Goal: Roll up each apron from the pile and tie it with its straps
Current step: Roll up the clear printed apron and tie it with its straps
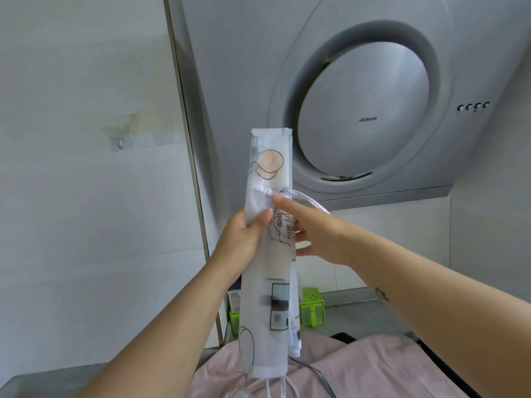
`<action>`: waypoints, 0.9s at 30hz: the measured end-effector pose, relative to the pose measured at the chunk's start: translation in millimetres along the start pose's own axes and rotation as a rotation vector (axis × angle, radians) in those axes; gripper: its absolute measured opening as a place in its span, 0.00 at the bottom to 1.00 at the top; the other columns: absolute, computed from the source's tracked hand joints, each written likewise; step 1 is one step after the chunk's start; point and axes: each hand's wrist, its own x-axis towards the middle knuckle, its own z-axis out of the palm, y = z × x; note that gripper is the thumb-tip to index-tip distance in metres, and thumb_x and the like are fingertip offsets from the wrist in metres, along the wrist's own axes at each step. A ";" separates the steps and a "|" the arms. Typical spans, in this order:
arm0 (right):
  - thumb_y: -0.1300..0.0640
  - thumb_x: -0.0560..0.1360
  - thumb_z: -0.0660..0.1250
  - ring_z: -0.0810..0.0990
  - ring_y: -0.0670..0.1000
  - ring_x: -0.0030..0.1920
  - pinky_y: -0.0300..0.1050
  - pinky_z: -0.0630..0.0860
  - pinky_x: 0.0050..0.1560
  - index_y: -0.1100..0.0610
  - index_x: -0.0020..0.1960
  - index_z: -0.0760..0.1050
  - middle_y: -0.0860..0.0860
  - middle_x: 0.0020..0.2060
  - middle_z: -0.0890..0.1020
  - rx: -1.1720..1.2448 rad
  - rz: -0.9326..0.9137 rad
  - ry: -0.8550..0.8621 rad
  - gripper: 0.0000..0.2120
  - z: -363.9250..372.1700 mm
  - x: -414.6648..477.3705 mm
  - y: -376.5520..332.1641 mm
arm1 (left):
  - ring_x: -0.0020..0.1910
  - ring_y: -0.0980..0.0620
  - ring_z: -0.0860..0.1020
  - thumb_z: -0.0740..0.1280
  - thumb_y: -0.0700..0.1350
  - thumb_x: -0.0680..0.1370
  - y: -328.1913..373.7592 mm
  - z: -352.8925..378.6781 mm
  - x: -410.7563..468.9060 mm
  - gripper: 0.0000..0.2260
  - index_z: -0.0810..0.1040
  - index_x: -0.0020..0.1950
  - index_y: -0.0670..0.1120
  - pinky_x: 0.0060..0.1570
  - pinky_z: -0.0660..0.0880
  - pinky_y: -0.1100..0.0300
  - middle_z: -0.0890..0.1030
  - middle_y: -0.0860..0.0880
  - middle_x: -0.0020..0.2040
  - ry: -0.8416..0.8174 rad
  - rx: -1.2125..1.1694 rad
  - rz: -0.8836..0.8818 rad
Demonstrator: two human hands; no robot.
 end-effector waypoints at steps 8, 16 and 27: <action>0.57 0.76 0.67 0.82 0.58 0.50 0.55 0.78 0.56 0.63 0.57 0.77 0.62 0.54 0.82 0.308 -0.002 0.078 0.13 -11.6 8.7 1.5 | 0.60 0.60 0.73 0.68 0.49 0.76 -0.3 19.5 -13.6 0.28 0.57 0.70 0.55 0.52 0.75 0.70 0.66 0.57 0.62 -0.153 0.114 0.102; 0.56 0.76 0.68 0.84 0.55 0.47 0.52 0.80 0.52 0.58 0.49 0.79 0.56 0.46 0.84 0.428 -0.096 0.228 0.06 -23.4 24.0 6.1 | 0.60 0.55 0.78 0.71 0.51 0.73 -32.7 23.1 -26.3 0.27 0.67 0.69 0.51 0.65 0.72 0.50 0.80 0.53 0.60 -0.253 -0.070 -0.071; 0.69 0.73 0.66 0.82 0.59 0.48 0.54 0.79 0.55 0.66 0.50 0.77 0.61 0.48 0.83 0.235 -0.140 0.231 0.06 -35.6 43.3 41.8 | 0.61 0.62 0.76 0.69 0.45 0.73 -37.4 15.1 -26.7 0.24 0.71 0.67 0.60 0.55 0.75 0.66 0.75 0.57 0.66 -0.376 -0.201 -0.140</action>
